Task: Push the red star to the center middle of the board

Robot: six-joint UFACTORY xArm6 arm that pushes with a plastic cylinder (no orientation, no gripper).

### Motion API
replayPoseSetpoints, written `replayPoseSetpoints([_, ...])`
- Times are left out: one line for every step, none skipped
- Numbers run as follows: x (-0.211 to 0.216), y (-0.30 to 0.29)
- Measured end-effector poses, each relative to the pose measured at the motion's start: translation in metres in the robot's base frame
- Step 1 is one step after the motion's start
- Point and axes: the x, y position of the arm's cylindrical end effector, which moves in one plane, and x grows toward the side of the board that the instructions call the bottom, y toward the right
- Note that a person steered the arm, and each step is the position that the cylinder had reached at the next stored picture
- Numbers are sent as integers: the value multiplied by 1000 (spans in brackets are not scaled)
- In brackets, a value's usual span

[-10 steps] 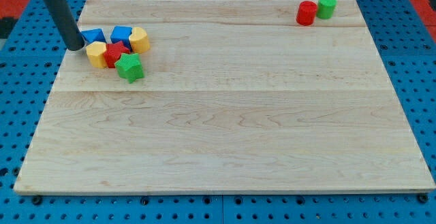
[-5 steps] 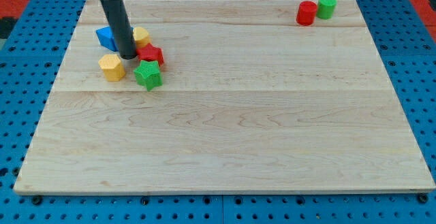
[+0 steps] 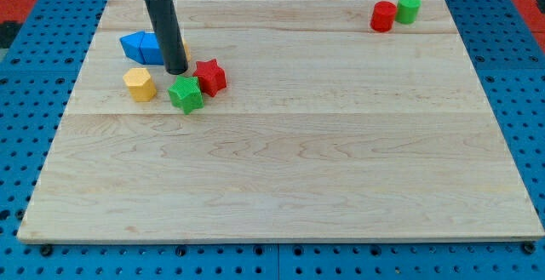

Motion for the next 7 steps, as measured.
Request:
replayPoseSetpoints([17,0])
replayPoseSetpoints([30,1])
replayPoseSetpoints([29,15])
replayPoseSetpoints([14,61])
replayPoseSetpoints([5,108])
replayPoseSetpoints([5,118])
replayPoseSetpoints([3,118])
